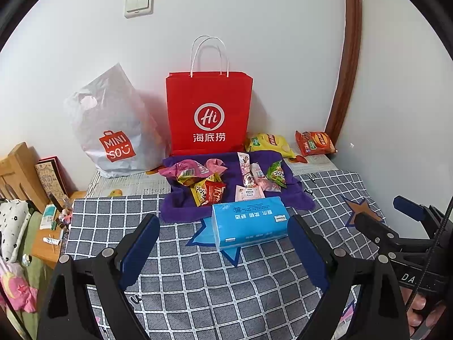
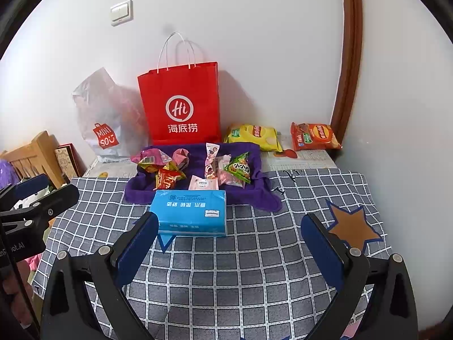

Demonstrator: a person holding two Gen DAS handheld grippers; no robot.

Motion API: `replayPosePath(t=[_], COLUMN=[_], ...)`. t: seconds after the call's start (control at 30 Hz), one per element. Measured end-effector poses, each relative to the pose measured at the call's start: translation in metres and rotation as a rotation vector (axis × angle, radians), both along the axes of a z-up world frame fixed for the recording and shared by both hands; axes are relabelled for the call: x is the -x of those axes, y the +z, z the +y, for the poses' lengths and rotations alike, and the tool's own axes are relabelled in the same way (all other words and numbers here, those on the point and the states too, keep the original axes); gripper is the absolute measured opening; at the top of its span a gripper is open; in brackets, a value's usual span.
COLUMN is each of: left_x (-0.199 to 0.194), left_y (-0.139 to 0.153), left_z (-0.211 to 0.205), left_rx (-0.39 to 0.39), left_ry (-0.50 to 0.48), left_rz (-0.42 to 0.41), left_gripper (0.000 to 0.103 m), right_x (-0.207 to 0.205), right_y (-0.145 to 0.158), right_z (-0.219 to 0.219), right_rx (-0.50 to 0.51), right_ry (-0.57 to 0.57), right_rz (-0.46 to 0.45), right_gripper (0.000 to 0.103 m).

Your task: Organize snacks

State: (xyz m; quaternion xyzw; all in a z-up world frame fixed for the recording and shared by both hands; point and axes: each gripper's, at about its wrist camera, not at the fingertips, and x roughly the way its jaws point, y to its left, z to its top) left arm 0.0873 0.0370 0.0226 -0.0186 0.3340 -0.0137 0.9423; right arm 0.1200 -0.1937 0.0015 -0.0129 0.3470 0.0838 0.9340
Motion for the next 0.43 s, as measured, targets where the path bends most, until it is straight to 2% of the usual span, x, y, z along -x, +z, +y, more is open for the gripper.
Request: replayPosePath(t=[0.43], left_x=[-0.0003], left_y=[-0.0003], left_z=[0.0009], left_rx=[-0.001], left_ry=[0.009], left_rz=[0.001], left_gripper=[0.091], right_x=[0.0006], right_y=[0.0001], right_z=[0.0021], right_rx=[0.003], right_ry=[0.003], right_rz=[0.0], right_gripper=[0.1])
